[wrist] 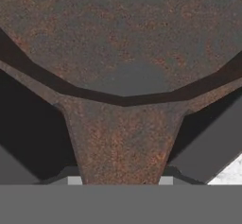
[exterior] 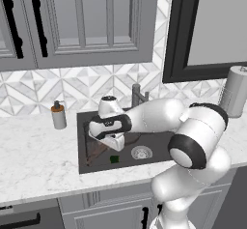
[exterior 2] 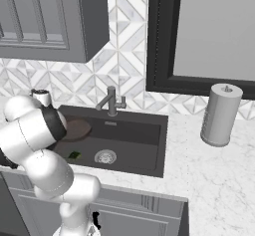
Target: Pick the pan and sponge and place them into the sink. Then turn on the water.
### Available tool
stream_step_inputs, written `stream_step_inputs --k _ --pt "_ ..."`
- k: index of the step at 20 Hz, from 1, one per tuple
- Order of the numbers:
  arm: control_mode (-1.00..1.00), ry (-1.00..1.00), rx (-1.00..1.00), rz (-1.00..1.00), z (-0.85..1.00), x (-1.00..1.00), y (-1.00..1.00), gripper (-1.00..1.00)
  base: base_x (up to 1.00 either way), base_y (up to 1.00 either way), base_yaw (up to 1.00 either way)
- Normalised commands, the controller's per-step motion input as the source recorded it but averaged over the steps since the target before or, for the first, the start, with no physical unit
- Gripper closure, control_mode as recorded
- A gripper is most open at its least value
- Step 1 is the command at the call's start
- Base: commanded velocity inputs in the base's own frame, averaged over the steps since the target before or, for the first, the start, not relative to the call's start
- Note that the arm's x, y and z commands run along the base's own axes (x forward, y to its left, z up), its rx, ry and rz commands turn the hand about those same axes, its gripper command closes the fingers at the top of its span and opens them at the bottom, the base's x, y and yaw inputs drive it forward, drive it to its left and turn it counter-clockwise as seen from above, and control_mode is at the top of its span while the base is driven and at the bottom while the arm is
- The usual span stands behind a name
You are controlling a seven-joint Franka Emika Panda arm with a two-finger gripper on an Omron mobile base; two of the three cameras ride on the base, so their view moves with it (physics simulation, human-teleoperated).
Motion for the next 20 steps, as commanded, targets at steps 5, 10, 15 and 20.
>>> stream_step_inputs --k 5,10,15,20 --pt "-1.00 0.05 0.00 -0.04 -0.04 0.49 -0.56 1.00 0.00 0.00 0.00" --pt "-1.00 0.00 0.00 -0.11 -0.22 0.32 -0.80 1.00 0.00 0.00 0.00" --pt "-1.00 0.00 -0.01 -0.10 -0.39 0.24 -0.29 1.00 0.00 0.00 0.00" --pt "-1.00 0.00 -0.01 -0.09 -0.41 0.24 0.00 1.00 0.00 0.00 0.00"
